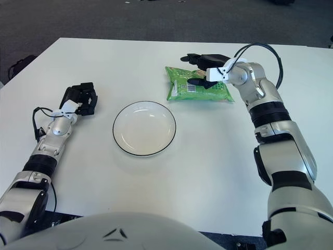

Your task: Put the snack into the plate.

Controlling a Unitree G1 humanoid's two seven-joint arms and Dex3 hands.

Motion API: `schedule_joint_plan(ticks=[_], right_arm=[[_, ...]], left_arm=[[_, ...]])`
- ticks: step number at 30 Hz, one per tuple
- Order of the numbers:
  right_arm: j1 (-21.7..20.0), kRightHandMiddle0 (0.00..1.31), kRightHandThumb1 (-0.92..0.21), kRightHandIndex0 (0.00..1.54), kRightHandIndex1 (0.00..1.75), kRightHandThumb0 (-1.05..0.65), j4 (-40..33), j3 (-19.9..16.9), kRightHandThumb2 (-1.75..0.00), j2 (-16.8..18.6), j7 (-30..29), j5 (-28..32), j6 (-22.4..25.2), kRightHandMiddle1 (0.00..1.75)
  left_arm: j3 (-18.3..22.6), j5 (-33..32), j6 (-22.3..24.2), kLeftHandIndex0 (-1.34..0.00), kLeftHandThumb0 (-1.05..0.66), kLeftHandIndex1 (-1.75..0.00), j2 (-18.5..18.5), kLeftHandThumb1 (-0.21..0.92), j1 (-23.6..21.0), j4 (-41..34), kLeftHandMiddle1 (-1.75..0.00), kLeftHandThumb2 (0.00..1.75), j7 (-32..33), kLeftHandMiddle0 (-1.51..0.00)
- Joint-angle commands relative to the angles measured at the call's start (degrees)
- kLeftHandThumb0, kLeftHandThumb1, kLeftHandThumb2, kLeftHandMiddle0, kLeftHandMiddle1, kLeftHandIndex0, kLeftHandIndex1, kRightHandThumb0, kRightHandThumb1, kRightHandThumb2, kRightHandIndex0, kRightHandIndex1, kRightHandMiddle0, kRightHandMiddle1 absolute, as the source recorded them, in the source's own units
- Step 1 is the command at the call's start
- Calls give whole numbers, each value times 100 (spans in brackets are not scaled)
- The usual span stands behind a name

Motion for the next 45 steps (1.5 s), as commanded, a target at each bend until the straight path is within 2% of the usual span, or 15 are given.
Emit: schedule_joint_plan(ticks=[1,6,10,13,19,25,27,33,38,41,45], right_arm=[[-18,0,-92,21,12,-85,78,-33,-75,14,-506,-211,-77,47],[-252,0,-92,24,15,-84,888,163,-72,283,-1463,-552,-249,56],[-290,0,-92,23,16,-84,1104,211,-70,321,-1788,-635,-360,60],[-309,0,-92,15,13,-88,1313,289,-68,397,-2015,-730,-370,55],[-635,0,-92,2,2,-96,2433,667,-66,738,-2650,-1074,-331,47],[-827,0,-92,0,0,-101,2991,857,-66,852,-2806,-1131,-362,48],[-795,0,-92,0,0,-102,3165,1011,-66,930,-2691,-1228,-193,48],[-525,0,-92,0,0,-105,3622,1372,-71,1221,-2506,-1406,157,30],[-535,0,-92,0,0,-105,3804,1471,-81,1330,-1855,-1301,257,16],[-582,0,-92,0,0,-105,3862,1546,-93,1362,-1262,-1281,272,5],[-633,0,-92,0,0,-105,3857,1602,-99,1357,-711,-1248,243,1]], left_arm=[[-117,29,152,-110,-50,-175,-190,58,563,524,-175,105,-20,-137],[-115,21,174,-109,-50,-175,-208,58,573,517,-175,104,-4,-137],[-123,44,171,-109,-50,-175,-206,58,592,493,-175,105,24,-136],[-140,92,177,-109,-50,-175,-199,58,621,439,-175,105,74,-136],[-177,173,174,-111,-50,-175,-173,59,682,335,-175,105,158,-137],[-175,137,174,-111,-50,-175,-164,58,717,289,-175,106,133,-137],[-175,138,163,-111,-50,-175,-153,58,726,282,-175,106,132,-137],[-191,167,129,-110,-50,-175,-109,58,759,239,-175,106,136,-137],[-185,137,125,-110,-50,-175,-85,58,796,193,-175,106,107,-137],[-175,132,99,-108,-49,-175,-72,58,813,179,-175,105,128,-136],[-155,85,143,-107,-49,-175,-66,58,833,142,-175,105,86,-136]])
